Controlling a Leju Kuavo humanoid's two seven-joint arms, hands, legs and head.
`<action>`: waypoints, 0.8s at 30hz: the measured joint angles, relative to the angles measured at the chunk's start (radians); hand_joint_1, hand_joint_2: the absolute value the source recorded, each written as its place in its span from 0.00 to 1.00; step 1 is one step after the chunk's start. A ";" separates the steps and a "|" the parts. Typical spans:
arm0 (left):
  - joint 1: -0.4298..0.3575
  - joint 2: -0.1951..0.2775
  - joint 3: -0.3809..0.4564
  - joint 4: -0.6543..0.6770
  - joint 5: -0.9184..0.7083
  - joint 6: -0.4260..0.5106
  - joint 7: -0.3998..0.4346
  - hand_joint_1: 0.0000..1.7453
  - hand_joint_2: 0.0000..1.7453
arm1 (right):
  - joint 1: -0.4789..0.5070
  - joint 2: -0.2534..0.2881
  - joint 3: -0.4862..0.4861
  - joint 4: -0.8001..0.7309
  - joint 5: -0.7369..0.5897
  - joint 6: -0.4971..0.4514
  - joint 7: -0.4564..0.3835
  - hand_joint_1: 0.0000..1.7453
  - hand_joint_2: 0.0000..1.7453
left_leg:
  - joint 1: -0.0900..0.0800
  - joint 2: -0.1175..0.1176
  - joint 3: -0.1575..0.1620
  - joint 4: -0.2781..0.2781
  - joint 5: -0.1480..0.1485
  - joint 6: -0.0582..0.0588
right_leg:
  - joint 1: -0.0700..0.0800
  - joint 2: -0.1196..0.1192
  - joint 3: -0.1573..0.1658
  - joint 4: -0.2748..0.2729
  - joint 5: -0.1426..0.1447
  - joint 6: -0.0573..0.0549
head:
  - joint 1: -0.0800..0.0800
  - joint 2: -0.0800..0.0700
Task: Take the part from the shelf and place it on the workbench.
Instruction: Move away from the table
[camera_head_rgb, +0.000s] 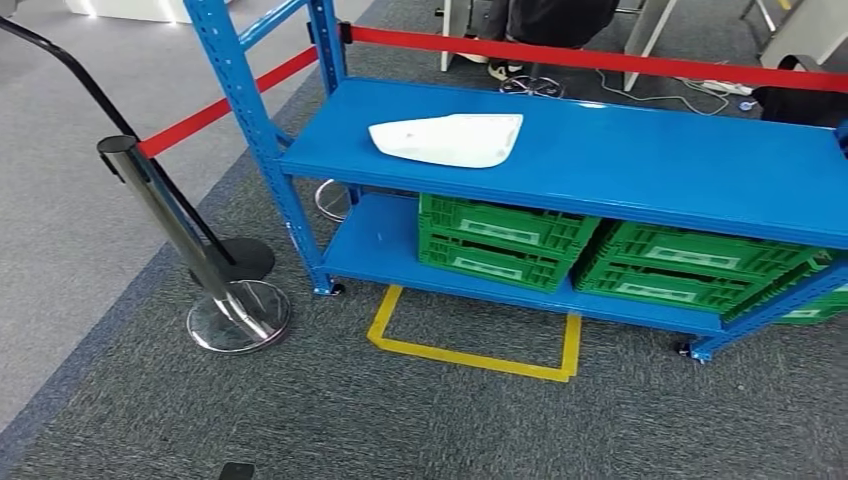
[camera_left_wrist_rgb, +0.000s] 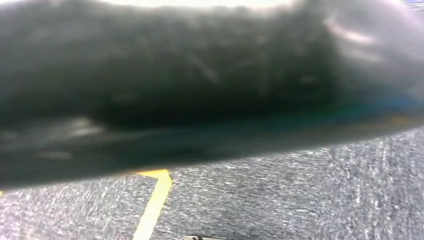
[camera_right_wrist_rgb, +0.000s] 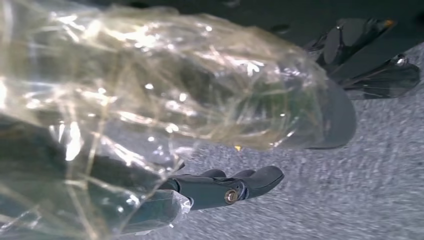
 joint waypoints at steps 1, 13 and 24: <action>0.000 0.000 0.000 0.000 0.000 0.000 0.000 0.00 0.00 | -0.001 0.000 0.000 0.000 0.001 -0.001 0.000 0.00 0.00 | -0.002 0.009 0.002 0.001 -0.003 -0.005 | 0.001 -0.015 0.041 -0.069 0.026 -0.003 | 0.000 0.000; 0.000 0.000 0.000 0.000 0.000 0.000 0.000 0.00 0.00 | -0.005 -0.001 0.000 0.000 0.016 -0.014 0.011 0.00 0.00 | 0.000 -0.057 -0.114 0.292 -0.145 -0.046 | 0.009 0.013 0.091 -0.158 0.055 -0.062 | -0.014 0.000; -0.004 0.002 0.000 0.000 -0.006 -0.001 0.000 0.00 0.00 | -0.008 0.001 0.000 0.002 0.027 -0.010 0.039 0.00 0.00 | -0.002 -0.063 0.004 -0.005 0.002 0.004 | 0.013 0.026 0.043 -0.075 0.004 -0.024 | -0.009 0.000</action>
